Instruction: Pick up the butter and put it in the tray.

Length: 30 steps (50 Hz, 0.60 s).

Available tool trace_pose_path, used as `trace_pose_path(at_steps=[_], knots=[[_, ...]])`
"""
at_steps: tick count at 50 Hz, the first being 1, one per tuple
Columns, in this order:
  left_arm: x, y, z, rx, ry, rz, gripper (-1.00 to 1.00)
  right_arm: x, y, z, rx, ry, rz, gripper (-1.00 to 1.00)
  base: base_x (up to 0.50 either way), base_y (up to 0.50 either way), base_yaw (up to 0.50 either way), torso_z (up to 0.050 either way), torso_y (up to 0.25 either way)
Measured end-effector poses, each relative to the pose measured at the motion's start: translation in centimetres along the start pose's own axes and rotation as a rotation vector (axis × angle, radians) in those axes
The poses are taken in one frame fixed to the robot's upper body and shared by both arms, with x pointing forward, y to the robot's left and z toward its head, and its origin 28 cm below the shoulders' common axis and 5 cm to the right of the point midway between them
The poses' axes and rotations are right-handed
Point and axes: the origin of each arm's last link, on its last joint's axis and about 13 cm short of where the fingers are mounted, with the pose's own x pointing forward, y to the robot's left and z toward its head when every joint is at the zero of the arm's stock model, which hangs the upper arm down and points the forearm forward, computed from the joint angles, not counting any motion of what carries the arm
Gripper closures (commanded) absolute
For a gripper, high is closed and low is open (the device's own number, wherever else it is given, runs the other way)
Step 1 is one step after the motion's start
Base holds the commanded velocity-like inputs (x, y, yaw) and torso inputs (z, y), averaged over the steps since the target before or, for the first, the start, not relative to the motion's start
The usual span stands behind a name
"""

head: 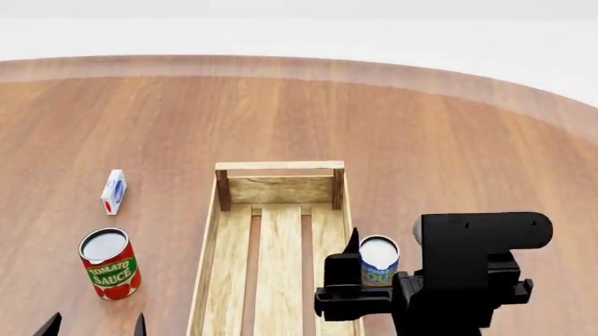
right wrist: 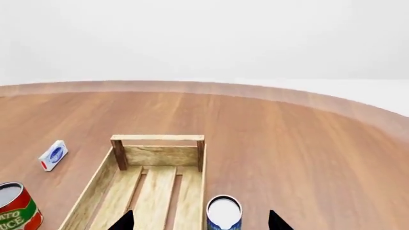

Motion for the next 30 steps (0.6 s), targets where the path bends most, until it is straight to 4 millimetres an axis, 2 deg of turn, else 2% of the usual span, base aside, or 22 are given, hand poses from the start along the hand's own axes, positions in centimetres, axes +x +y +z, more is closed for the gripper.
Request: trace_pose_path(at_steps=[9, 16, 30], knots=[[0.0, 0.0, 0.0, -0.004, 0.000, 0.003, -1.00, 0.8, -0.3, 3.3, -0.081, 0.044, 0.047, -1.00, 0.00, 0.00, 0.00, 0.000, 0.000], [0.0, 0.1, 0.1, -0.006, 0.000, 0.006, -1.00, 1.4, -0.3, 5.1, -0.203, 0.102, 0.089, -1.00, 0.00, 0.00, 0.00, 0.000, 0.000], [0.1, 0.1, 0.1, -0.007, 0.002, 0.008, -1.00, 2.0, -0.2, 5.8, -0.653, 0.226, 0.256, -1.00, 0.00, 0.00, 0.00, 0.000, 0.000]])
